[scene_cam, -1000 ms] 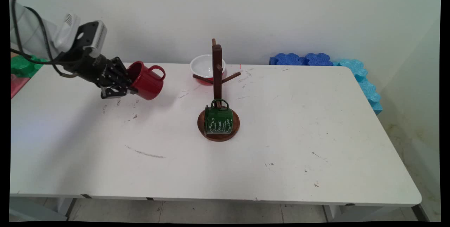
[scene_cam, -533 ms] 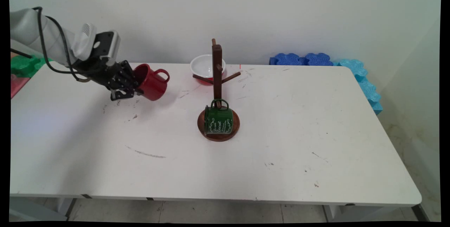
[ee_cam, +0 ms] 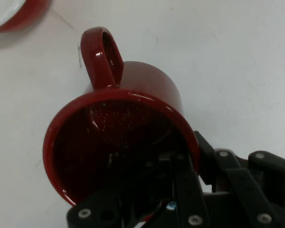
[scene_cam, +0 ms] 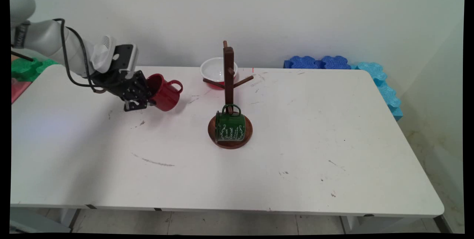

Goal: Place the picked object on the table

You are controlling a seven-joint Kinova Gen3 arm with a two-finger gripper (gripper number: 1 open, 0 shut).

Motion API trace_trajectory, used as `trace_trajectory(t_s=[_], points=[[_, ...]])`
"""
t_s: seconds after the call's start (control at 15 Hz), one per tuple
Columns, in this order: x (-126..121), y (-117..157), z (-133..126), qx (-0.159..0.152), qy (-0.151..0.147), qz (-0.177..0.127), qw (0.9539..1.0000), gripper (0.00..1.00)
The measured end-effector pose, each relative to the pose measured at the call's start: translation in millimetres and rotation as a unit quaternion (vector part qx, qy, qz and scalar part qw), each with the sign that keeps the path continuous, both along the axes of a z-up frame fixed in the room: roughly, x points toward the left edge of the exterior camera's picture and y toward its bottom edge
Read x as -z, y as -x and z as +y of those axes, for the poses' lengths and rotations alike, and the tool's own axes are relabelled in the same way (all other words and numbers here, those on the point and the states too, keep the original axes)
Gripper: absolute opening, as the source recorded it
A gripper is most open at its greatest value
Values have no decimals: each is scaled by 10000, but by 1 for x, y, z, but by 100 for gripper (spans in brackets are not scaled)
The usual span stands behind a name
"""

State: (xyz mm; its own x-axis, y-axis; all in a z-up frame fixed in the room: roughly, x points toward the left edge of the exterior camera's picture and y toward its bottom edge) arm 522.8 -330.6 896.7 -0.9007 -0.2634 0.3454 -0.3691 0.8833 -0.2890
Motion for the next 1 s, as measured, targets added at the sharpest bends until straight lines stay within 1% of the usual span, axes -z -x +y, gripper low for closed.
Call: trace_trajectory(t_s=[0.47, 1.0], points=[[14, 7, -6, 42, -109, -109, 9999, 0], [25, 9, -10, 74, -183, -180, 9996, 0]])
